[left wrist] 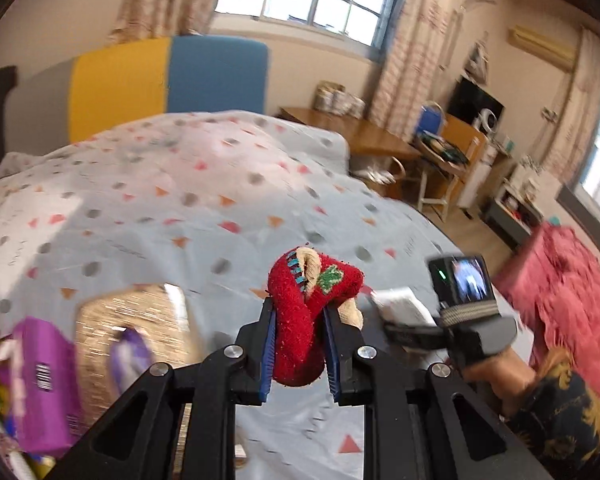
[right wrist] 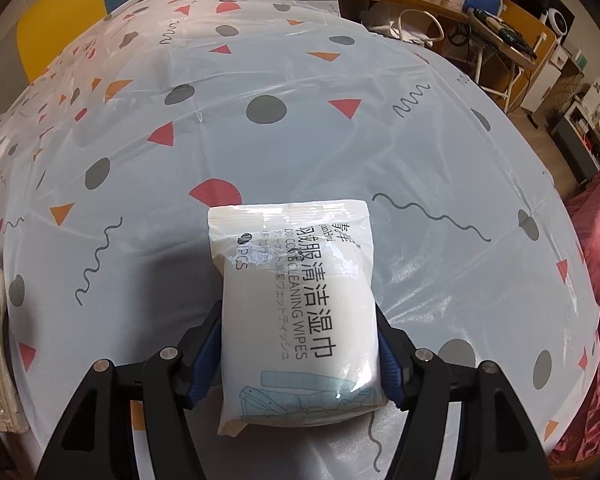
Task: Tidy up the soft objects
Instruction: 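Carry the red plush toy with the left tool into the gold tray and release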
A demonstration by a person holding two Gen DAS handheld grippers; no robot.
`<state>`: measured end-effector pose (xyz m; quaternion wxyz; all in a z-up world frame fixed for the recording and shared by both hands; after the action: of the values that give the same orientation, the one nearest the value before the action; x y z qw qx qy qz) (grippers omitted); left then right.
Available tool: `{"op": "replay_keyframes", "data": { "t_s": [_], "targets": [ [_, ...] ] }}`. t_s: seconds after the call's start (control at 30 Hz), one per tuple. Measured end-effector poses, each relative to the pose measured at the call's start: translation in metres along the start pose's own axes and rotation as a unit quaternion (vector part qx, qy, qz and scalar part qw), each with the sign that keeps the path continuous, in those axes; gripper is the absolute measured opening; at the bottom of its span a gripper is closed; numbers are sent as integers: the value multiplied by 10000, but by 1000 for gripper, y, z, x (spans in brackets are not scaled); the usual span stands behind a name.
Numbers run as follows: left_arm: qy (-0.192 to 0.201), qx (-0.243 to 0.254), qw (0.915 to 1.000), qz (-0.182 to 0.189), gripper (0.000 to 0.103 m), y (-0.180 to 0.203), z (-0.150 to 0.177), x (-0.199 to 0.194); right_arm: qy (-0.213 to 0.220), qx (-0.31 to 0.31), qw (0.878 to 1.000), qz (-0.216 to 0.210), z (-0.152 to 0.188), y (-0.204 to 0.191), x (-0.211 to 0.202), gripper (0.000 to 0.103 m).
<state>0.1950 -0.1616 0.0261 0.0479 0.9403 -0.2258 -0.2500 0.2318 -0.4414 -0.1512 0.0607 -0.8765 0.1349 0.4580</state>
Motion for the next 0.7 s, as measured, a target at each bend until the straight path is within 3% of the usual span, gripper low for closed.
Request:
{"op": "replay_keyframes", "data": {
  "t_s": [0.17,0.33,0.7],
  "targets": [
    [282,-192,9979,-556,21,-51,-22,-24,42,-56,10000,24,1,-3,-2,68],
    [448,-458,9920,-1087,22,-109,-22,-56,95,-142,9998,50,2,-6,-4,67],
    [490,-1076,9630,-2422,22,-225,39,-134,160,-279,9994,84,6,-12,-8,67]
  ]
}}
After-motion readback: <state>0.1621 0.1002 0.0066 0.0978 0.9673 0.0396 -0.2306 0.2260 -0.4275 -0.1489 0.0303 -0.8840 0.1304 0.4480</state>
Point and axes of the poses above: each gripper's, at about its wrist camera, not at the fingertips, and x roughly the way its jaws point, y to its right, z to its underside, the point moved 3 cm from there along x, roughly the way its jaws point, and after that the axes turned 14 degrees about y, right-handed, at the moved point
